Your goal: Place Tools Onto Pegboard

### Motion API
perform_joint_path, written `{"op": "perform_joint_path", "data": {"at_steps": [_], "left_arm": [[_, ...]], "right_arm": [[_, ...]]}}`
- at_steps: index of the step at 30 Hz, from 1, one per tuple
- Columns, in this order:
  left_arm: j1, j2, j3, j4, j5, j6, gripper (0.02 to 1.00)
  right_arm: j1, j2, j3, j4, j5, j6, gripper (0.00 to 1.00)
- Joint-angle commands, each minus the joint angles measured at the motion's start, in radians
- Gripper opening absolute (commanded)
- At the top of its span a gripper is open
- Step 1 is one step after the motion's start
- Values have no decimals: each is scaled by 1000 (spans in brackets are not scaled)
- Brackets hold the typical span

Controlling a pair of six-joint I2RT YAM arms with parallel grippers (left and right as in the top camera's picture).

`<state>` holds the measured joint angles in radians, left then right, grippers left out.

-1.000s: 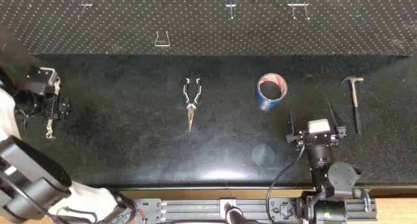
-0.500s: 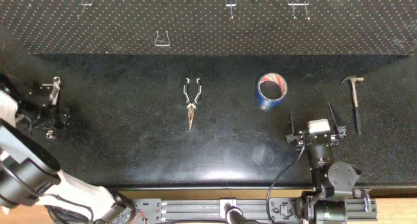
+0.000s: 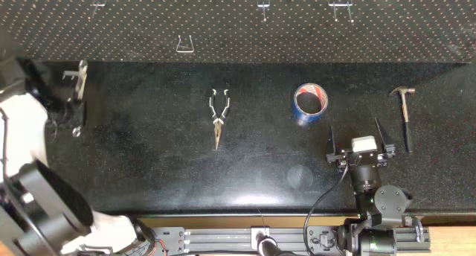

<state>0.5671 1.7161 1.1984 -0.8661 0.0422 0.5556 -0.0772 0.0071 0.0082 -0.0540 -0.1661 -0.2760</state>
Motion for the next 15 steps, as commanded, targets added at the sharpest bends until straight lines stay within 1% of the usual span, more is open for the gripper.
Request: {"op": "perform_joint_path", "data": {"at_steps": [1, 3, 4, 5, 6, 7, 9, 12, 15], "left_arm": [[-236, -377, -109, 12, 17, -310, 29], [-312, -559, -208, 53, 18, -369, 29], [-336, -673, -294, 106, 18, -424, 29], [-340, -759, -370, 156, 21, -467, 29], [-340, -799, -410, 191, 22, -474, 29], [-339, -808, -425, 228, 22, -473, 27], [-340, -740, -425, 396, 72, -473, 29], [-339, -639, -425, 552, 72, -474, 29], [-340, -561, -425, 648, 75, -475, 29]], "right_arm": [[6, -6, -3, -4, 1, -7, 976], [6, -6, -3, -4, 1, -7, 976], [6, -6, -3, -4, 1, -7, 976], [6, -6, -3, -4, 1, -7, 976], [6, -6, -3, -4, 1, -7, 976], [6, -6, -3, -4, 1, -7, 976], [6, -6, -3, -4, 1, -7, 974], [6, -6, -3, -4, 1, -7, 976], [6, -6, -3, -4, 1, -7, 976]]}}
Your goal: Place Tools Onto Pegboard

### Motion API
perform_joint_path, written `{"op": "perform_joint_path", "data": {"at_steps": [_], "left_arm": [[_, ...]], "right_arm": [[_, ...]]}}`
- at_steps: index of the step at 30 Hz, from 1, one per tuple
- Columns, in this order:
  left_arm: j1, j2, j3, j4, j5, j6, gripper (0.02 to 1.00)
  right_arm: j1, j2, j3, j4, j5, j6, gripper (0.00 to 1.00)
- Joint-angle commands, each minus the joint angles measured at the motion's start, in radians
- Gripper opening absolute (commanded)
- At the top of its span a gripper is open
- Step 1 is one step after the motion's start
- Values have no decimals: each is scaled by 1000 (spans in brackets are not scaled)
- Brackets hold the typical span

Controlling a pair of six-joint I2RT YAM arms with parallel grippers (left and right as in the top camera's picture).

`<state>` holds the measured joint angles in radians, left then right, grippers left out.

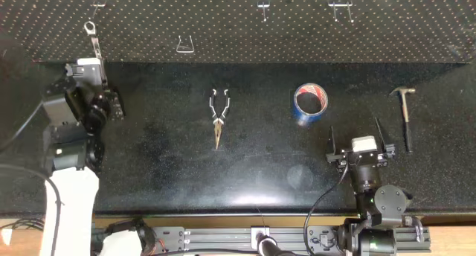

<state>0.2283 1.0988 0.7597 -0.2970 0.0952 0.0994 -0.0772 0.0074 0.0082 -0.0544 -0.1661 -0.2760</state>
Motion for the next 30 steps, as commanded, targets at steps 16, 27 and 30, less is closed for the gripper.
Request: {"op": "perform_joint_path", "data": {"at_steps": [16, 27, 30], "left_arm": [[0, 230, 14, 261, 41, -43, 27], [-290, 11, 13, -274, 74, -101, 993], [-533, 69, 14, -293, 78, -580, 993]], "right_arm": [[6, -6, -3, -3, 1, -7, 976], [6, -6, -3, -3, 1, -7, 976], [6, -6, -3, -3, 1, -7, 976]]}}
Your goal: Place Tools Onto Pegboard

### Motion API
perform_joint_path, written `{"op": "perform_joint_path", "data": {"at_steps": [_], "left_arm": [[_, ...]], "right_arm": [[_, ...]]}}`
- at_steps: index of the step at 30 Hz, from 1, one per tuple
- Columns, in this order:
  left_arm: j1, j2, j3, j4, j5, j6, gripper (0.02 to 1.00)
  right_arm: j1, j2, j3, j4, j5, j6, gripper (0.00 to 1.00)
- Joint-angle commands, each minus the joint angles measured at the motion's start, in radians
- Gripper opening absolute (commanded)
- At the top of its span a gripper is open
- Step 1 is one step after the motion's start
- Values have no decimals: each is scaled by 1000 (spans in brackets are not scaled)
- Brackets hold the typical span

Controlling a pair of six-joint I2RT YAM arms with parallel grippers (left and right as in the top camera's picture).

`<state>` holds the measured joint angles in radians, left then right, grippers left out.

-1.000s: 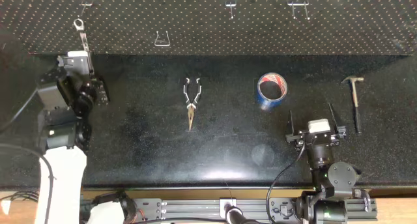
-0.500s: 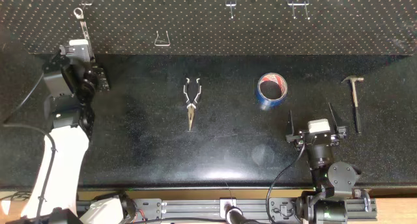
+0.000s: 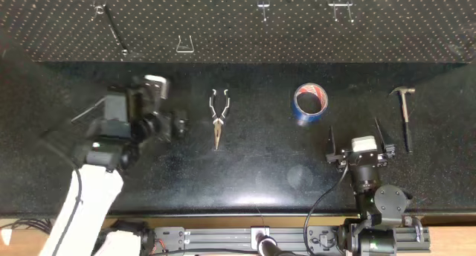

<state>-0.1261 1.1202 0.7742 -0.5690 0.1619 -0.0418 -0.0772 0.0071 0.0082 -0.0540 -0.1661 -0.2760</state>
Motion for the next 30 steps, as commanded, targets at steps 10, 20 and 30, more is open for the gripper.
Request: {"op": "perform_joint_path", "data": {"at_steps": [10, 20, 30], "left_arm": [[-320, 777, 737, -569, -84, -415, 993], [-293, 950, 816, -541, -72, -355, 993], [-294, 998, 816, -489, -72, -449, 993]], "right_arm": [[6, -6, -3, -4, 1, -7, 976], [6, -6, -3, -4, 1, -7, 976], [6, -6, -3, -4, 1, -7, 974]]}}
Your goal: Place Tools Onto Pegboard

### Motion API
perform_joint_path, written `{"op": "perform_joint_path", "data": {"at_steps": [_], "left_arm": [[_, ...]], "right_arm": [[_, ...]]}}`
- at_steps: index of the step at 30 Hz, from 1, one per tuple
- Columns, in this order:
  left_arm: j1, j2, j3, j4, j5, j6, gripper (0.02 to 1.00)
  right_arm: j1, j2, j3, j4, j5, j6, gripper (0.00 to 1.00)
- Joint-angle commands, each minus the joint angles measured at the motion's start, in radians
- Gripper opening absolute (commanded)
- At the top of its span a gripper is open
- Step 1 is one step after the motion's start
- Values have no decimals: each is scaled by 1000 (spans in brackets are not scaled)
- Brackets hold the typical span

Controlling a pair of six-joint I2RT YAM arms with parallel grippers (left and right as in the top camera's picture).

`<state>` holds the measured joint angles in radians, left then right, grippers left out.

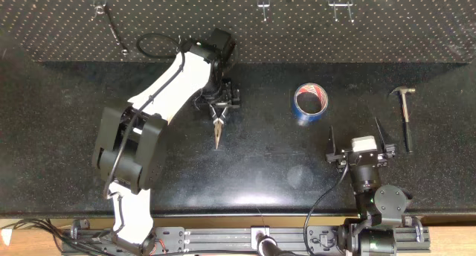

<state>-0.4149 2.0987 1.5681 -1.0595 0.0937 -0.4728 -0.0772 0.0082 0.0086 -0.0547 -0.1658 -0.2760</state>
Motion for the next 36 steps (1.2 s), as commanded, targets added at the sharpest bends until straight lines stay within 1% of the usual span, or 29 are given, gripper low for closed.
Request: {"op": "perform_joint_path", "data": {"at_steps": [1, 5, 7, 10, 12, 14, 16, 17, 18, 19, 21, 24, 26, 27, 28, 29, 31, 32, 33, 34, 35, 36], "left_arm": [[-5, 31, 22, 2, -4, -21, 996], [-6, 36, 22, 2, -4, -21, 993], [-6, 36, 22, 2, -4, -21, 860], [-6, 36, 22, 2, -4, -21, 840], [-6, 36, 22, 2, -4, -21, 770], [-6, 36, 22, 2, -4, -21, 654], [-6, 36, 22, 2, -4, -21, 647], [-6, 36, 22, 2, -4, -21, 625], [-6, 36, 22, 2, -4, -21, 546], [-6, 36, 22, 2, -4, -21, 358], [-6, 36, 22, 2, -4, -21, 27], [-6, 36, 22, 2, -4, -21, 29], [-4, -50, 22, 1, -13, -20, 29], [-5, -174, 22, -8, -71, -20, 29], [-12, -296, 22, -51, -159, -21, 29], [-19, -440, 21, -89, -285, -21, 29], [-18, -562, 21, -90, -430, -21, 29], [-18, -613, 21, -84, -569, -21, 29], [-16, -665, 8, -29, -758, -19, 29], [-16, -718, -73, 212, -888, 125, 29], [-16, -743, -199, 534, -888, 259, 29], [-16, -752, -290, 779, -888, 315, 29]], "right_arm": [[6, -7, -4, -3, 1, -7, 976], [6, -7, -4, -3, 1, -7, 976], [6, -7, -4, -3, 1, -7, 976], [6, -7, -4, -3, 1, -7, 976], [6, -7, -4, -3, 1, -7, 976], [6, -7, -4, -3, 1, -7, 976], [6, -7, -4, -3, 1, -7, 976], [6, -7, -4, -3, 1, -7, 976], [6, -7, -4, -3, 1, -7, 976], [6, -7, -4, -3, 1, -7, 976], [6, -7, -4, -3, 1, -7, 976], [6, -7, -4, -3, 1, -7, 976], [6, -7, -4, -3, 1, -7, 976], [6, -7, -4, -3, 1, -7, 976], [6, -7, -4, -3, 1, -7, 976], [6, -7, -4, -3, 1, -7, 976], [6, -7, -4, -3, 1, -7, 976], [6, -7, -4, -3, 1, -7, 976], [6, -7, -4, -3, 1, -7, 976], [6, -7, -4, -3, 1, -7, 976], [6, -7, -4, -3, 1, -7, 976], [6, -7, -4, -3, 1, -7, 976]]}}
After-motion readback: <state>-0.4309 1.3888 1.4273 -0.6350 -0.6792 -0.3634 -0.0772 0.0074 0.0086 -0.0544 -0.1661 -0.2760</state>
